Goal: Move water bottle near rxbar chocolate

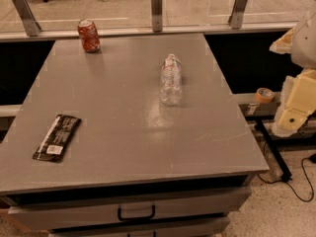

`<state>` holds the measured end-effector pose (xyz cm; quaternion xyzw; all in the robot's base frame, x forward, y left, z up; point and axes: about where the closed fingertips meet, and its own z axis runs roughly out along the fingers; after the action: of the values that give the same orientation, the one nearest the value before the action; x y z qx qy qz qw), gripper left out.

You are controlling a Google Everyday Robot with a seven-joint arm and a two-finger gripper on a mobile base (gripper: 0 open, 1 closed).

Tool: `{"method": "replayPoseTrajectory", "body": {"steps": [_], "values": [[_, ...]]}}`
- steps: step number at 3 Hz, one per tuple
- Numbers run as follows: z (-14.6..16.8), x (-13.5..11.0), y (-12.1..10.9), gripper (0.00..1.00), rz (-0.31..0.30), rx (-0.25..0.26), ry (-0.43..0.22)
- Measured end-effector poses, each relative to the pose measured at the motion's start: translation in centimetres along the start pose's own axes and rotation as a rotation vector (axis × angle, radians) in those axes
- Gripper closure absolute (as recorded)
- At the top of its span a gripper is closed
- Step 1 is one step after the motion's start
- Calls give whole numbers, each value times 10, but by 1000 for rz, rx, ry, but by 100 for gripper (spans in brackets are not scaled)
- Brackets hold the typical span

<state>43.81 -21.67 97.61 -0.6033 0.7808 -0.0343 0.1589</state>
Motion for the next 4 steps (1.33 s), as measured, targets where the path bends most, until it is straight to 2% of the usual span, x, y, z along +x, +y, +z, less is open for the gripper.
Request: {"method": "replayPoseTrajectory", "body": {"steps": [2,3,4], "values": [[0,-4,-5,0,15,11,-1],[14,-23,-41,0,113,39,-44],[45,-41,-81,0,262,54,-48]]}}
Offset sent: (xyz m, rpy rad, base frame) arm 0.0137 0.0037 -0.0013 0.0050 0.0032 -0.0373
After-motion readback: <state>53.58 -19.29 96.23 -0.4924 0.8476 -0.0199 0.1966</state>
